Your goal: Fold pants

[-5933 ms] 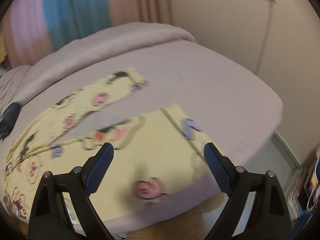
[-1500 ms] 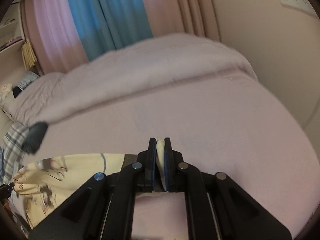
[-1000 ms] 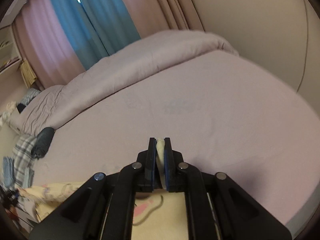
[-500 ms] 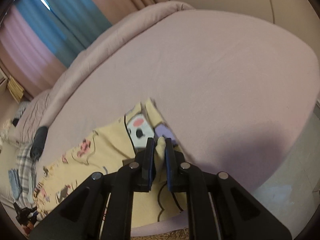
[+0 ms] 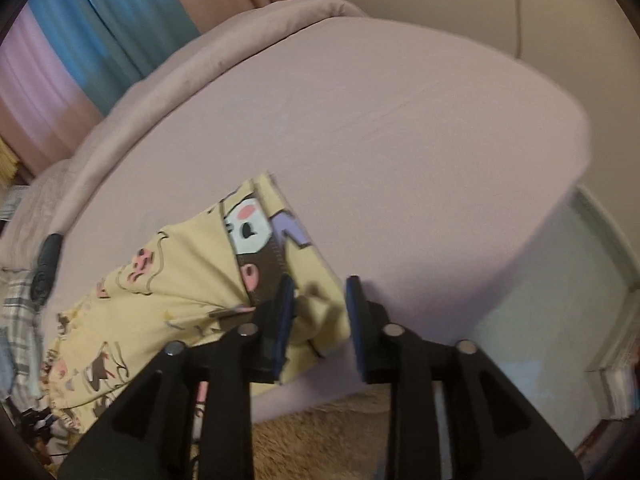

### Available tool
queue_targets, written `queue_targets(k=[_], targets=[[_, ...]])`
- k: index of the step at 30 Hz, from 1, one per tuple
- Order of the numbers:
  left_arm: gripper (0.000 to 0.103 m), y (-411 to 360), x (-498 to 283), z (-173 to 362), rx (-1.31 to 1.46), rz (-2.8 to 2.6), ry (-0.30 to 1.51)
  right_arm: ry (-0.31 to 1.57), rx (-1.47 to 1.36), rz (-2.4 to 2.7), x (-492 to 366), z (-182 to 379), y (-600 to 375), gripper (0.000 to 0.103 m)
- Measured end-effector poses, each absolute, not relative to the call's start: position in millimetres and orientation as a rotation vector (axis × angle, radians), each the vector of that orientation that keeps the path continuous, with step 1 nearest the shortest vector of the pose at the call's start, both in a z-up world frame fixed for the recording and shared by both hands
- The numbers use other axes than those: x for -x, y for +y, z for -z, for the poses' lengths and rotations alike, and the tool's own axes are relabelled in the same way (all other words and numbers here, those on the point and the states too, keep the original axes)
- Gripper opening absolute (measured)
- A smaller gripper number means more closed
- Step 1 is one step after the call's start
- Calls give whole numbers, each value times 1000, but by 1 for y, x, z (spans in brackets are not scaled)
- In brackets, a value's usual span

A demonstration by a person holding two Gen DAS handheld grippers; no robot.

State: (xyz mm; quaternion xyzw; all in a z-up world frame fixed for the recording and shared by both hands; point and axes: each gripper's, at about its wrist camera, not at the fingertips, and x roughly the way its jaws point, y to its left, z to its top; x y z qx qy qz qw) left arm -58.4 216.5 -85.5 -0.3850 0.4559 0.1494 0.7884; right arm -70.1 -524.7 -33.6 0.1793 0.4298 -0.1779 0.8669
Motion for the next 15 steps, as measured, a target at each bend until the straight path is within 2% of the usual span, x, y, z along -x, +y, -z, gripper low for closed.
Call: queue_targets(k=[2, 6, 12, 14, 15], targets=[[27, 216, 60, 77, 812, -332, 980, 904, -346, 412, 70, 20, -524, 36], [27, 218, 64, 59, 740, -410, 951, 888, -380, 361, 69, 8, -517, 51], [27, 228, 70, 52, 778, -459, 918, 997, -445, 367, 54, 37, -505, 50], [27, 223, 65, 51, 772, -434, 934, 1028, -450, 404, 55, 48, -508, 35], [27, 218, 60, 49, 755, -417, 942, 1036, -454, 413, 56, 52, -509, 12]])
